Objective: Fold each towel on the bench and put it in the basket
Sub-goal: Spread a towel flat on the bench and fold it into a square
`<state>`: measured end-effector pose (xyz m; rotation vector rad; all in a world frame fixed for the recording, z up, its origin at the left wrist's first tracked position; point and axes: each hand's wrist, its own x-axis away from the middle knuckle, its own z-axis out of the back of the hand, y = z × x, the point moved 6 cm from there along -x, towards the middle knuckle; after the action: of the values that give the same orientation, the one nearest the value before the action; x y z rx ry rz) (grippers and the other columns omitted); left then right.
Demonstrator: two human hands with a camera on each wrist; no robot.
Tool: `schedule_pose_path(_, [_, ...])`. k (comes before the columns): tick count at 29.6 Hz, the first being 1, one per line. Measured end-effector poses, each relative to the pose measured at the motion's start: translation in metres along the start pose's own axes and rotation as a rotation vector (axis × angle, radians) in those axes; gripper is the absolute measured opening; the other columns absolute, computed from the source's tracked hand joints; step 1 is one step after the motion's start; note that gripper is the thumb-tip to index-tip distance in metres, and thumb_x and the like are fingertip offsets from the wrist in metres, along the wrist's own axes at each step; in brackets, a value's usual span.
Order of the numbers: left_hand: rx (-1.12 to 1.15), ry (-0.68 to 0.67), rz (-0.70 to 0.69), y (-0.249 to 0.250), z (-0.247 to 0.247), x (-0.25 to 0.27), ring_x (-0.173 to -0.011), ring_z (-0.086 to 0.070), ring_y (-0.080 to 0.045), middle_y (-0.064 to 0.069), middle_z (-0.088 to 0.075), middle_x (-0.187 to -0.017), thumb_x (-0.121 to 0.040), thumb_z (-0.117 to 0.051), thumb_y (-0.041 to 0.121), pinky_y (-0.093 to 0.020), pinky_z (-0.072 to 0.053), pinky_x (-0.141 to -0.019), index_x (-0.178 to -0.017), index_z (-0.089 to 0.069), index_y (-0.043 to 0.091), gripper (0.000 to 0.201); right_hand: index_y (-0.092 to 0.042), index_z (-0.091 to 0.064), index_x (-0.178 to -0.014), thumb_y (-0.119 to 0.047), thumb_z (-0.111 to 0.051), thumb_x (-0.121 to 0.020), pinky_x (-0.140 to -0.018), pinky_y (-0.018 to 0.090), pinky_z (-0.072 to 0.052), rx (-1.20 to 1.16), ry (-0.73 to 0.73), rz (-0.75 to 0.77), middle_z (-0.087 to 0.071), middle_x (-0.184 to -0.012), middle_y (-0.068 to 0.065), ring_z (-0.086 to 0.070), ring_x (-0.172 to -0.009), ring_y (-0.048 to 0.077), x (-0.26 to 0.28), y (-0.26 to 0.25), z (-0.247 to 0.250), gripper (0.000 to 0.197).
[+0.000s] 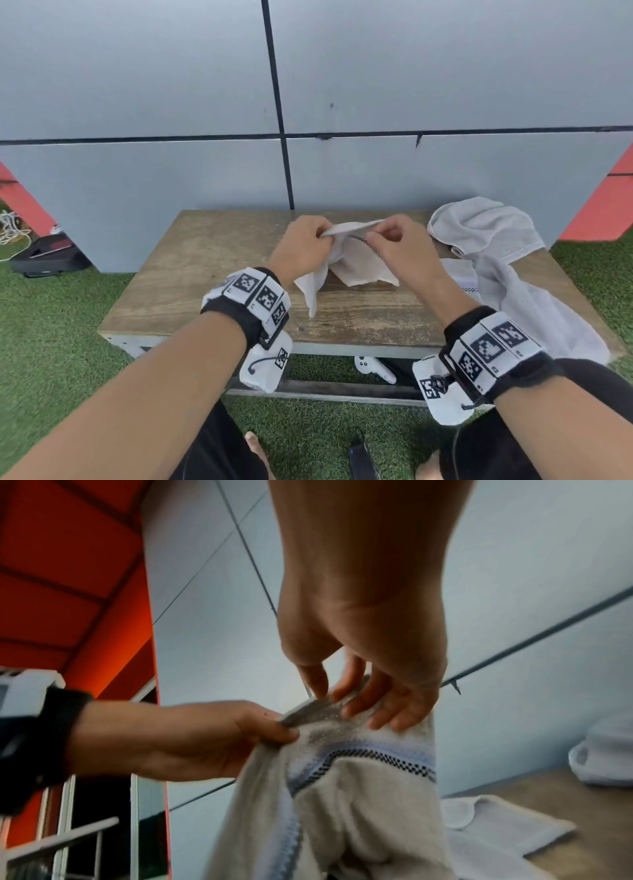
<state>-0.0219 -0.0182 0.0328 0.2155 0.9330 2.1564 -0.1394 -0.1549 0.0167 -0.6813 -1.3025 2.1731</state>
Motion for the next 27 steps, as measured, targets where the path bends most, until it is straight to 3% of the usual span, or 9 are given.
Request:
schedule_pose_path(4, [-0.031, -0.073, -0.104, 0.023, 0.006, -0.004, -0.054, -0.052, -0.018, -0.013, -0.067, -0.073, -0.097, -0.052, 0.022, -0.029, -0.04, -0.053, -0.085, -0.069, 0.004, 0.028, -0.03, -0.046, -0.132, -0.035, -0.076, -0.078, -0.101, 0.031, -0.031, 0.314, -0.088, 0.11, -0.034, -0.129, 0.001, -0.03, -0.119, 0.021, 0.001, -0.002, 0.007, 0.063])
schedule_pose_path(6, [-0.01, -0.132, -0.137, 0.032, 0.002, -0.006, -0.065, -0.062, -0.022, -0.014, -0.07, -0.077, -0.099, -0.053, 0.029, -0.031, -0.047, -0.06, -0.091, -0.069, 0.004, 0.031, -0.034, -0.051, -0.129, -0.044, -0.07, -0.08, -0.105, 0.037, -0.03, 0.48, -0.143, 0.162, -0.037, -0.132, 0.002, -0.029, -0.127, 0.025, -0.006, 0.005, -0.002, 0.053])
schedule_pose_path(9, [-0.029, -0.145, -0.178, 0.03, 0.0, -0.012, -0.051, -0.05, 0.001, 0.005, -0.06, -0.066, -0.102, -0.053, 0.027, -0.012, -0.036, -0.053, -0.087, -0.067, 0.012, 0.025, -0.027, -0.061, -0.098, -0.045, -0.055, -0.089, -0.087, 0.041, -0.045, 0.514, -0.154, 0.251, -0.063, -0.102, 0.001, -0.056, -0.104, 0.027, -0.014, 0.007, -0.007, 0.021])
schedule_pose_path(12, [-0.071, -0.139, -0.143, 0.002, 0.001, -0.016, -0.055, -0.046, -0.004, 0.007, -0.057, -0.069, -0.1, -0.053, 0.027, -0.021, -0.035, -0.055, -0.084, -0.062, 0.017, 0.021, -0.02, -0.052, -0.073, -0.036, -0.057, -0.096, -0.064, 0.039, -0.043, 0.443, -0.169, 0.25, -0.061, -0.071, -0.001, -0.057, -0.07, 0.023, -0.02, 0.018, -0.004, 0.029])
schedule_pose_path(15, [-0.195, -0.129, -0.054, -0.043, 0.007, -0.021, -0.059, -0.048, -0.012, -0.002, -0.059, -0.071, -0.099, -0.054, 0.027, -0.027, -0.032, -0.056, -0.081, -0.06, 0.009, 0.026, -0.018, -0.055, -0.071, -0.043, -0.053, -0.096, -0.064, 0.042, -0.047, 0.456, -0.169, 0.214, -0.062, -0.067, 0.0, -0.059, -0.066, 0.024, -0.03, 0.034, 0.0, 0.036])
schedule_pose_path(19, [-0.202, -0.157, 0.137, -0.106, 0.01, -0.022, -0.053, -0.039, -0.016, -0.003, -0.046, -0.06, -0.1, -0.056, 0.025, -0.029, -0.028, -0.051, -0.065, -0.047, 0.01, 0.039, -0.033, -0.057, -0.061, -0.041, -0.06, -0.093, -0.065, 0.042, -0.048, 0.596, -0.315, 0.071, -0.058, -0.063, -0.004, -0.057, -0.066, 0.022, -0.043, 0.063, -0.002, 0.033])
schedule_pose_path(22, [-0.204, -0.15, 0.194, -0.128, 0.005, -0.021, -0.054, -0.039, -0.018, -0.004, -0.044, -0.059, -0.098, -0.059, 0.03, -0.029, -0.027, -0.051, -0.062, -0.045, 0.012, 0.043, -0.016, -0.057, -0.067, -0.028, -0.06, -0.092, -0.066, 0.041, -0.05, 0.73, -0.353, -0.034, -0.061, -0.068, 0.004, -0.061, -0.071, 0.029, -0.05, 0.083, -0.004, 0.028])
schedule_pose_path(25, [-0.184, -0.131, 0.222, -0.139, -0.005, -0.032, -0.049, -0.033, -0.015, 0.0, -0.037, -0.054, -0.097, -0.061, 0.033, -0.027, -0.024, -0.049, -0.057, -0.038, 0.015, 0.05, -0.016, -0.051, -0.059, -0.028, -0.062, -0.091, -0.056, 0.034, -0.042, 0.723, -0.257, -0.075, -0.059, -0.064, 0.004, -0.058, -0.064, 0.026, -0.061, 0.093, -0.006, 0.036])
schedule_pose_path(27, [-0.153, -0.168, 0.197, -0.143, -0.017, -0.043, -0.05, -0.035, -0.016, -0.002, -0.037, -0.055, -0.095, -0.063, 0.033, -0.026, -0.03, -0.052, -0.055, -0.038, 0.016, 0.051, -0.019, -0.064, -0.067, -0.028, -0.063, -0.091, -0.058, 0.036, -0.049, 0.716, -0.266, -0.041, -0.065, -0.069, 0.003, -0.063, -0.068, 0.024, -0.068, 0.099, -0.017, 0.026])
